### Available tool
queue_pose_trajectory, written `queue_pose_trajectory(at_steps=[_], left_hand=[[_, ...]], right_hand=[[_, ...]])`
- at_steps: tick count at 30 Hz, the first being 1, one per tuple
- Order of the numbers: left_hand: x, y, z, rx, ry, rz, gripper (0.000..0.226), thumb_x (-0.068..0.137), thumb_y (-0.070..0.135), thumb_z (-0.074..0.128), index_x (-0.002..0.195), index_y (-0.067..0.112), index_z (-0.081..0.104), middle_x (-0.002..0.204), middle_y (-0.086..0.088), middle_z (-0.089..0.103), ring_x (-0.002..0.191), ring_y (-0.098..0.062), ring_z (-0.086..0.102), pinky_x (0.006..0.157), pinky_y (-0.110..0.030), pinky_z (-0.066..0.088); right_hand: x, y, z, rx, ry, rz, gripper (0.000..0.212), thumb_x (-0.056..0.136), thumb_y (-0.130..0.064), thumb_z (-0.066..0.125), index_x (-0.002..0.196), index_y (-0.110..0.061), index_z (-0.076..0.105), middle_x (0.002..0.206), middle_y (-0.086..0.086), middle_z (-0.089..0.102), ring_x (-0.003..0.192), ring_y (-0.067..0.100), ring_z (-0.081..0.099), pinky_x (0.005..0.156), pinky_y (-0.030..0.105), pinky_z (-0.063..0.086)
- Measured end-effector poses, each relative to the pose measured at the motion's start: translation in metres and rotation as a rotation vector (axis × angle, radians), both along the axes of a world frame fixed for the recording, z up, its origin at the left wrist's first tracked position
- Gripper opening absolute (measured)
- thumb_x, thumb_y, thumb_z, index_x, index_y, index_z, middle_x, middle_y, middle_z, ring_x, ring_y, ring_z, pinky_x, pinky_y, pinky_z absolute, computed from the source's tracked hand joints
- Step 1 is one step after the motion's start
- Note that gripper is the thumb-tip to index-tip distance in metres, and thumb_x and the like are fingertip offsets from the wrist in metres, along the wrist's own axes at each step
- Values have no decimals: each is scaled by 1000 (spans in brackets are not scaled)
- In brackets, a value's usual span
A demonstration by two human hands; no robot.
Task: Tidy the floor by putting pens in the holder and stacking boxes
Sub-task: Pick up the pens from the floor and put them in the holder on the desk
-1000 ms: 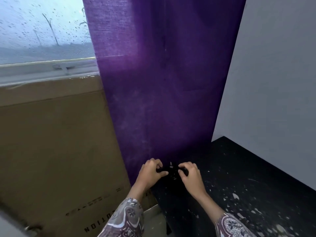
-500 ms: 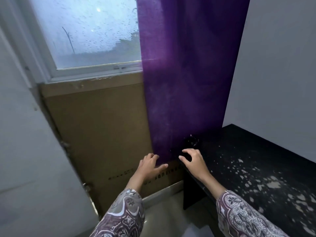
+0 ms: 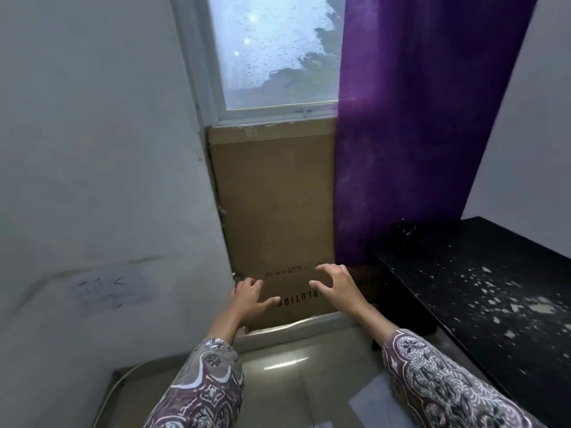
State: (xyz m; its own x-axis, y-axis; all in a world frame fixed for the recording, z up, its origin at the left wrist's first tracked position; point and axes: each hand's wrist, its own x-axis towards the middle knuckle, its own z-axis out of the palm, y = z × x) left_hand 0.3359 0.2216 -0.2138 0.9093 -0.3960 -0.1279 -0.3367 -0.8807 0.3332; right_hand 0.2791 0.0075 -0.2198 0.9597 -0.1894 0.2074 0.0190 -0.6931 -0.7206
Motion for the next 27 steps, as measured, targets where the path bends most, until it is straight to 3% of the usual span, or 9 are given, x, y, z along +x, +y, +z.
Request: queue_pose_trajectory(at_steps=[9,14,21,27], left_hand=[[-101,102,-8,-22,45,236,61,89,54,44,136,15,39,143,-9,38,133,-25,34,110,-42,28],[-170,143,-40,19,102,350,56,91,53,41,132,14,42,140,-10,40,132,-26,34,108,-40,27],[-255,201,-95,11,244,450,58,91,50,43,134,12,40,142,-11,38,132,-27,34,109,-41,31],[-301,264,-131,18,317,506,57,92,47,42,136,12,38,142,-13,39,132,-28,36,110,-42,32]], right_hand=[[-40,94,-12,-84,59,239,43,87,-36,58,124,-15,52,125,3,54,121,18,41,103,39,38],[-80,141,-40,-111,100,371,38,86,-30,60,119,-12,55,119,6,58,116,22,44,100,36,37],[-141,204,-87,-181,215,537,42,89,-28,56,127,-13,50,133,5,49,127,19,36,103,31,31],[-173,264,-125,-210,298,599,42,89,-29,55,128,-14,49,132,6,48,125,19,37,101,31,34]])
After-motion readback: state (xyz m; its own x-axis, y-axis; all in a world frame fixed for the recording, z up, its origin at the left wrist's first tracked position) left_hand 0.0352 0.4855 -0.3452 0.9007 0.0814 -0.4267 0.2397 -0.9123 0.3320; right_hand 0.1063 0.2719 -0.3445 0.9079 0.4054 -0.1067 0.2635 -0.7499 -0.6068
